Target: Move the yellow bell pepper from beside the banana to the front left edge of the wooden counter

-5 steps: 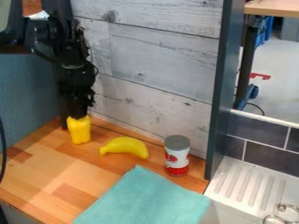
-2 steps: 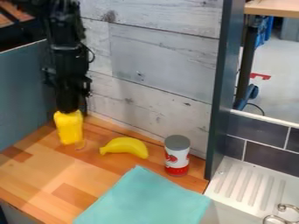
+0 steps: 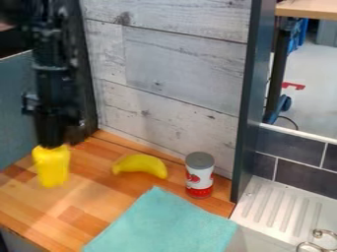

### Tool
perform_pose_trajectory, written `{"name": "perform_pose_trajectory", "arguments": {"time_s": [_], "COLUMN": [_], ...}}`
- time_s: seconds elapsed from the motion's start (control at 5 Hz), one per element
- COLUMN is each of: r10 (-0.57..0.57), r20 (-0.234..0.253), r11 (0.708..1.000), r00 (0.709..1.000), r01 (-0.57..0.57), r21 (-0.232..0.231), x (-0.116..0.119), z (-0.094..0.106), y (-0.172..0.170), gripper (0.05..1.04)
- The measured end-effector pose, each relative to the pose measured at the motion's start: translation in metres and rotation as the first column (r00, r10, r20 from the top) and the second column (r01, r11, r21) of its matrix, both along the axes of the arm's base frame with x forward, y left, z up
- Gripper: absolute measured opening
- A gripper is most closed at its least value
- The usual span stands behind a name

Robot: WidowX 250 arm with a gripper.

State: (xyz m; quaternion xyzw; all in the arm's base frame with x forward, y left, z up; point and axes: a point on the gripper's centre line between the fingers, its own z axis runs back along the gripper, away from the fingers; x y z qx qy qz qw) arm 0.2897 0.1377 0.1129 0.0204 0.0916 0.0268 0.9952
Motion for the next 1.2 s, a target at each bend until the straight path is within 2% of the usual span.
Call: {"name": "perform_pose_trajectory", "arguments": {"time_s": [0.2, 0.4, 0.8, 1.2], "r10": [0.006, -0.016, -0.043, -0.039], "r20": [-0.019, 0.018, 0.021, 0.038], "r11": [1.000, 0.999, 0.997, 0.999], "r00": [1.000, 1.000, 0.999, 0.998], "r01": [-0.006, 0.015, 0.042, 0.038], "r21": [0.007, 0.035, 0.064, 0.036], "x": [-0.012, -0.013, -0.021, -0.029], "z": [-0.010, -0.014, -0.020, -0.042], "y": [0.014, 0.030, 0.049, 0.067], "gripper": [0.114, 0.114, 0.114, 0.114]}}
